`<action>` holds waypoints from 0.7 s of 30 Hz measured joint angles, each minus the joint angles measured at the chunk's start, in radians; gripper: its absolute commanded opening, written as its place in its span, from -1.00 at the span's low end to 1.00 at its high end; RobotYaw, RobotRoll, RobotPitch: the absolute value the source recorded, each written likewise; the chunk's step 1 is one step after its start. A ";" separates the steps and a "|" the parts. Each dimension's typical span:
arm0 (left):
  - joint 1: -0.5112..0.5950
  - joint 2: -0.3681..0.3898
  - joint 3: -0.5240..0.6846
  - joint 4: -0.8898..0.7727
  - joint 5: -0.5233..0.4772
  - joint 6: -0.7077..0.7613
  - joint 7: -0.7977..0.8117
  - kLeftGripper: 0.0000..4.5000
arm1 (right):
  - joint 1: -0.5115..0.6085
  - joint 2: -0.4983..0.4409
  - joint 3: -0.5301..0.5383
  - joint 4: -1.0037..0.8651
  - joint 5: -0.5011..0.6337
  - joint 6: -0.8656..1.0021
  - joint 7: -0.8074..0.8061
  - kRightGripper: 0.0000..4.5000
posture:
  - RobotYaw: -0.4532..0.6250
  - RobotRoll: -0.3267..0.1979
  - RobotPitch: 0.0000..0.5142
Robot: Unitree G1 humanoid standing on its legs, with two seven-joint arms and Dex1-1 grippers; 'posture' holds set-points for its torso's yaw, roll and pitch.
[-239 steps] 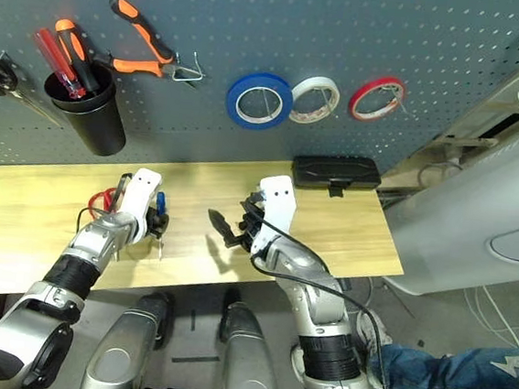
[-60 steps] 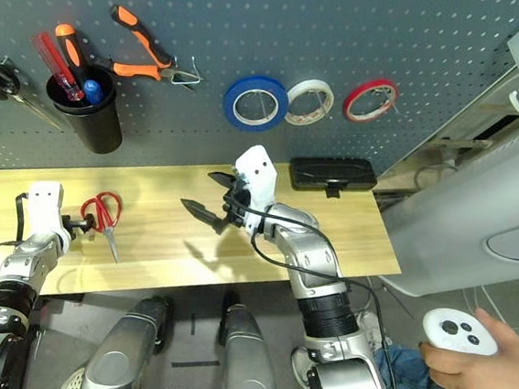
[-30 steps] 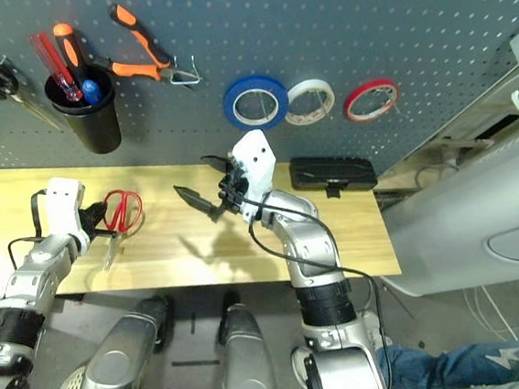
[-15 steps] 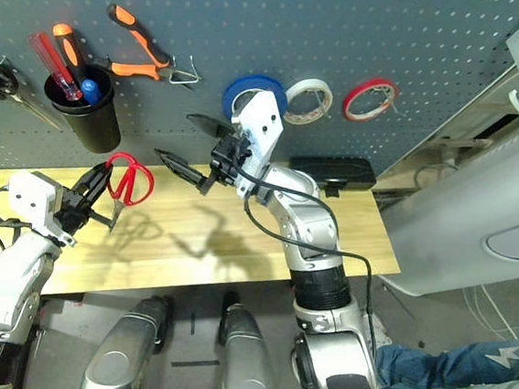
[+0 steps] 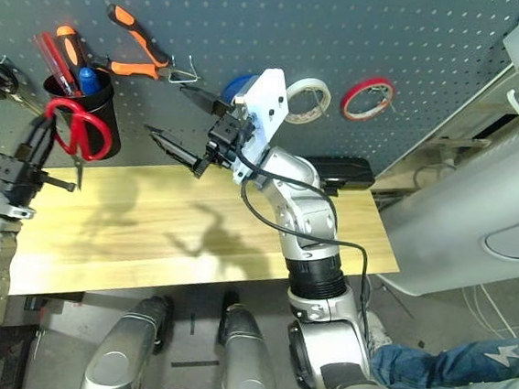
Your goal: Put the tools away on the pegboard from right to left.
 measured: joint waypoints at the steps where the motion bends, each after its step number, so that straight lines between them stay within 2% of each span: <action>1: -0.007 0.006 0.018 0.012 -0.004 -0.002 0.006 -0.99 | -0.001 0.000 0.000 0.000 0.000 0.000 0.000 1.00 | 0.19 0.25 -0.07; 10: -0.022 0.026 0.106 0.068 -0.014 -0.036 0.044 -0.99 | -0.017 0.002 0.000 0.000 0.005 0.000 -0.002 1.00 | 0.19 0.25 -0.05; 21: -0.059 0.031 0.140 0.096 -0.027 -0.047 0.080 -0.99 | -0.017 0.003 0.001 0.001 0.005 0.000 -0.001 1.00 | 0.19 0.25 -0.04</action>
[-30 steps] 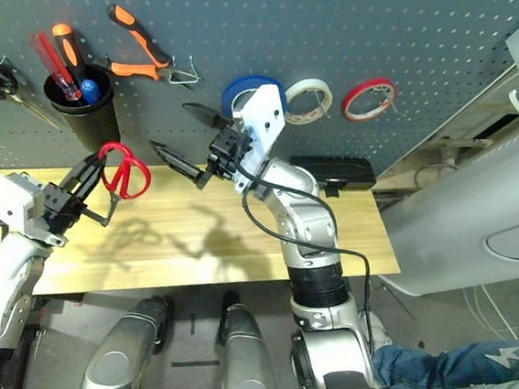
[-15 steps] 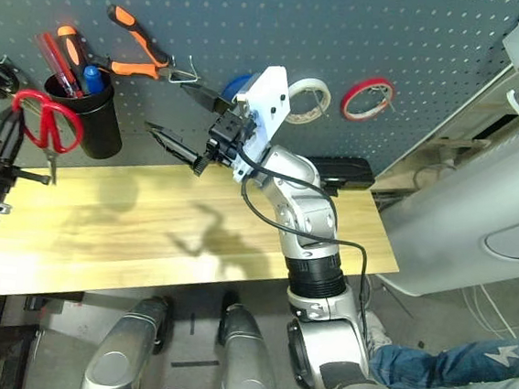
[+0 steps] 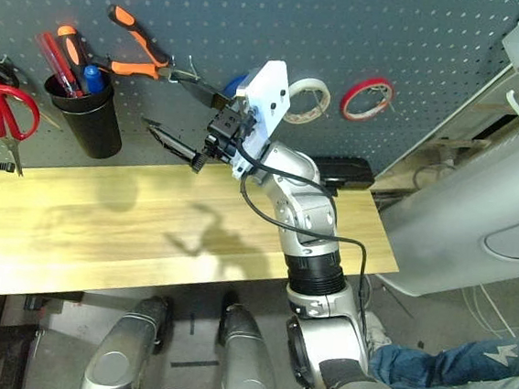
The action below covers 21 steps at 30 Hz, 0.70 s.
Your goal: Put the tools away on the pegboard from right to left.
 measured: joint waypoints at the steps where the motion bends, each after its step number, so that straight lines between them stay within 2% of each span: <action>1: -0.004 0.001 -0.001 0.006 -0.001 0.000 0.000 -0.99 | 0.000 0.000 0.000 0.000 0.000 0.000 0.000 1.00 | 0.19 0.25 -0.04; 11: -0.036 0.003 -0.009 0.054 -0.002 0.001 0.005 -0.99 | 0.000 0.000 0.000 0.000 0.000 0.000 -0.002 1.00 | 0.17 0.25 -0.04; 21: -0.064 0.019 -0.007 0.175 0.024 0.019 0.062 -0.99 | 0.001 0.000 0.001 -0.004 0.000 0.000 -0.009 1.00 | 0.16 0.25 -0.02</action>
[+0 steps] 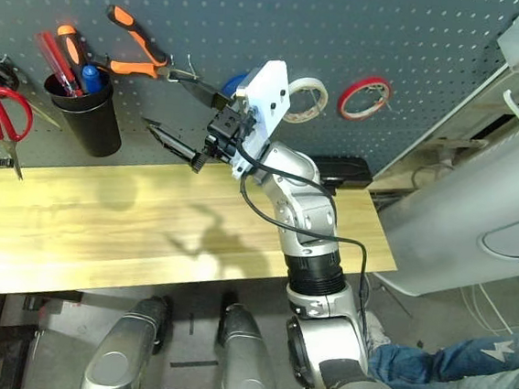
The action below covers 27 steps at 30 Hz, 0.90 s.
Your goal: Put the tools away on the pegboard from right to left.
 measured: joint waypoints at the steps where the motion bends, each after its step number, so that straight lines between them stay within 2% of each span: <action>1: -0.004 0.001 0.000 0.005 0.000 0.001 0.001 -0.99 | 0.000 0.000 0.000 0.000 0.000 0.000 0.000 1.00 | 0.16 0.25 -0.02; 3: -0.012 0.004 0.000 0.015 0.000 0.010 0.001 -0.99 | 0.000 0.000 0.000 0.000 0.000 0.000 0.000 1.00 | 0.17 0.25 -0.01; 6: -0.015 0.007 -0.006 0.020 0.003 0.032 0.001 -0.62 | 0.000 0.000 0.000 0.000 0.000 0.000 0.000 1.00 | 0.16 0.25 -0.02; 13: 0.052 -0.015 -0.099 0.067 0.077 -0.012 -0.022 0.43 | 0.002 0.004 0.001 0.000 0.000 0.000 -0.003 1.00 | 0.16 0.25 -0.02; 17: 0.082 -0.044 -0.183 0.112 0.122 -0.017 -0.041 0.98 | 0.048 0.004 0.000 0.021 -0.006 0.012 -0.033 1.00 | 0.16 0.25 -0.01; 23: 0.113 -0.074 -0.272 0.157 0.157 0.002 -0.072 0.98 | 0.126 -0.001 -0.012 0.153 -0.039 0.052 -0.120 1.00 | 0.17 0.25 0.03; 27: 0.111 -0.075 -0.299 0.171 0.164 0.020 -0.079 0.98 | 0.157 -0.018 -0.015 0.263 -0.091 -0.010 -0.135 1.00 | 0.17 0.25 0.04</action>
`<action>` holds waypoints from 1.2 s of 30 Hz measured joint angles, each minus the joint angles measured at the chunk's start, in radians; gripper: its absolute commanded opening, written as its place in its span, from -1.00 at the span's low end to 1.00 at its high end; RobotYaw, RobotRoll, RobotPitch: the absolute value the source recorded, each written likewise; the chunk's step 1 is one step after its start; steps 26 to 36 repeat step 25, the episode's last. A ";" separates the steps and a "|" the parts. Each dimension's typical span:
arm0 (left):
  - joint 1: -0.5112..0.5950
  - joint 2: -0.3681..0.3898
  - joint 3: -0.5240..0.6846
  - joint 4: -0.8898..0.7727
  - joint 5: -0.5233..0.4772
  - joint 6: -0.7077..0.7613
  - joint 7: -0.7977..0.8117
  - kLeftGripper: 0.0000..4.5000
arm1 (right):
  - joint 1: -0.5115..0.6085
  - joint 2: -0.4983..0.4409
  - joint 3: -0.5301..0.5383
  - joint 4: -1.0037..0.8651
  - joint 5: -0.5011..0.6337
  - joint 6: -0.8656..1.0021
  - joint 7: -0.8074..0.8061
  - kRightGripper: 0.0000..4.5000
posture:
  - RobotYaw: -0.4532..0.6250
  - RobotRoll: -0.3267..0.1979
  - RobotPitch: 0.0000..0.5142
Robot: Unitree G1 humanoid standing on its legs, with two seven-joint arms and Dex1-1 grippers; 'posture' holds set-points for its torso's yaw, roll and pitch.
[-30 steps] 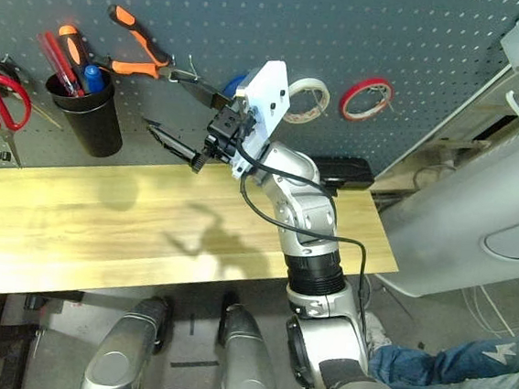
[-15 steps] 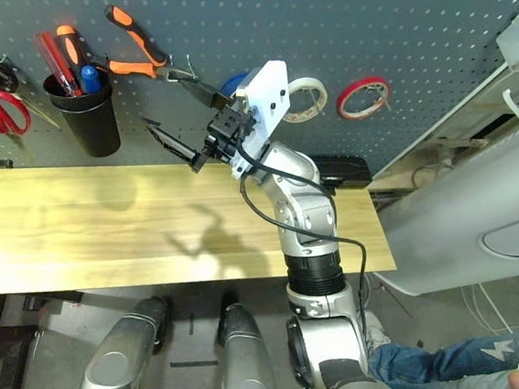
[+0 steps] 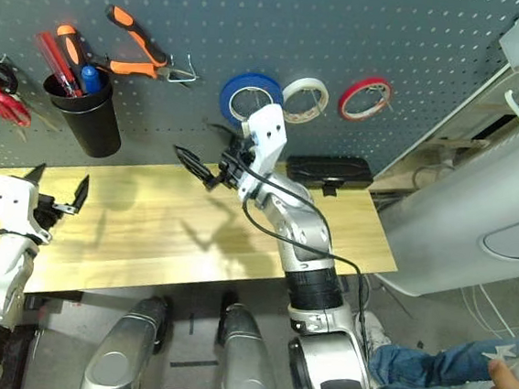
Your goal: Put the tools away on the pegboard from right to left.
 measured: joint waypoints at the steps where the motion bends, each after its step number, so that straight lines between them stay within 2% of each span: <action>1: -0.001 0.000 -0.005 0.010 0.000 0.007 -0.003 0.98 | 0.006 -0.004 0.000 0.032 -0.016 -0.024 -0.002 1.00 | 0.17 0.25 0.03; 5: -0.016 0.002 -0.017 0.047 0.006 0.031 -0.006 0.98 | 0.007 -0.003 -0.028 0.168 -0.067 -0.060 -0.099 1.00 | 0.16 0.25 0.04; 11: -0.050 0.002 -0.042 0.112 0.034 0.073 -0.003 0.98 | -0.033 -0.004 -0.166 0.418 -0.088 -0.104 -0.292 1.00 | 0.12 0.25 0.04; 21: -0.118 -0.038 -0.053 0.219 0.063 0.114 0.097 0.98 | -0.146 -0.073 -0.289 0.713 -0.083 -0.214 -0.352 1.00 | 0.13 0.25 0.06; 25: -0.149 -0.037 -0.053 0.239 0.068 0.121 0.114 0.98 | -0.187 -0.096 -0.310 0.773 -0.084 -0.252 -0.347 1.00 | 0.10 0.25 0.02; 36: -0.149 -0.037 -0.053 0.239 0.068 0.121 0.114 0.98 | -0.187 -0.096 -0.310 0.773 -0.084 -0.252 -0.347 1.00 | 0.10 0.25 0.02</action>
